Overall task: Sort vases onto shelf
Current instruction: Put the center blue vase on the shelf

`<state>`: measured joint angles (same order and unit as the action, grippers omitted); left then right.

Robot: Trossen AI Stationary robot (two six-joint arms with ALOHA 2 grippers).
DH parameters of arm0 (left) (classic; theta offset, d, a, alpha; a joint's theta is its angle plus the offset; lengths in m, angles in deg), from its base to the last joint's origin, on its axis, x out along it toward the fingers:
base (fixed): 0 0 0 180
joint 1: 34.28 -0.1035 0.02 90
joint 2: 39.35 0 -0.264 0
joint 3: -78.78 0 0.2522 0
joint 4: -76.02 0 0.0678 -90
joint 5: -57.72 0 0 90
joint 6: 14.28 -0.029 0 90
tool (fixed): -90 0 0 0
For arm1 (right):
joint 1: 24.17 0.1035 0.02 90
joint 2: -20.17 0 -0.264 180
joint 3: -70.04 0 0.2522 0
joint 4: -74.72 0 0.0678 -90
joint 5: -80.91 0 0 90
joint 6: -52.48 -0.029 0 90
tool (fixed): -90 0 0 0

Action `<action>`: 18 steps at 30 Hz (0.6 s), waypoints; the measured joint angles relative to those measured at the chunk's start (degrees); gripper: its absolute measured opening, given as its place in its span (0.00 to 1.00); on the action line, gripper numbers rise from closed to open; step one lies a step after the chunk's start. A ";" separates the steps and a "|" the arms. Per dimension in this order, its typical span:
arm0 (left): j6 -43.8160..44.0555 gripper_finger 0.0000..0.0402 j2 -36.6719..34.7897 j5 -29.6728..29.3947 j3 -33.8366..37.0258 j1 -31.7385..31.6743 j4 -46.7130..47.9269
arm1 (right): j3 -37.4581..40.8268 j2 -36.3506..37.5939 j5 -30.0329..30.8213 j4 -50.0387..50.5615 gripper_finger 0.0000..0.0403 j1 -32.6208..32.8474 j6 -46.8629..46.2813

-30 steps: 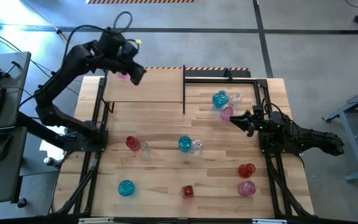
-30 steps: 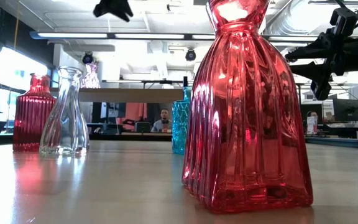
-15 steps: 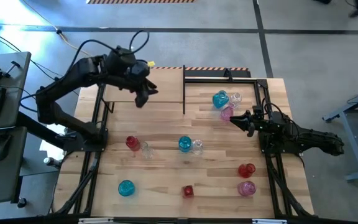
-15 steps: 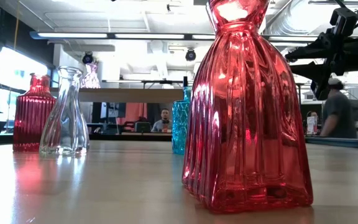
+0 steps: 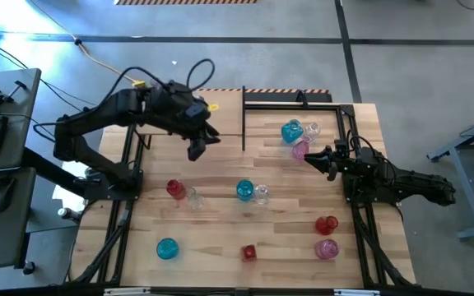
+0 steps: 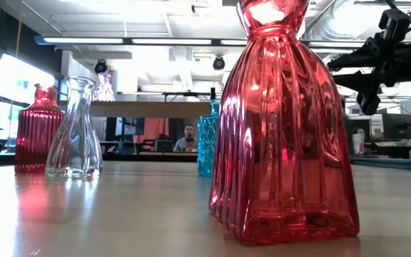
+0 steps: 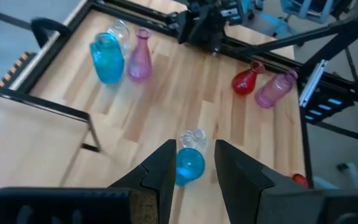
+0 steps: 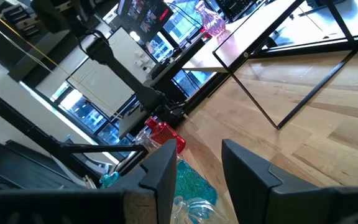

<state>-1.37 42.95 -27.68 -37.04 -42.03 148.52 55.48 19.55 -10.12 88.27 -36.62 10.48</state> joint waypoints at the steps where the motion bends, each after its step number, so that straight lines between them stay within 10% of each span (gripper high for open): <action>1: 0.79 0.25 0.45 -0.01 0.00 0.51 -0.04 | 0.00 0.00 -0.01 -0.03 0.29 0.00 0.00; 18: 13.39 0.25 7.00 -3.90 0.02 9.39 -0.66 | 0.00 -0.01 1.41 -0.16 0.29 -0.01 -12.42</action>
<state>12.03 49.95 -31.58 -37.03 -32.65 147.86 55.48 19.54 -8.72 88.11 -36.64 -1.94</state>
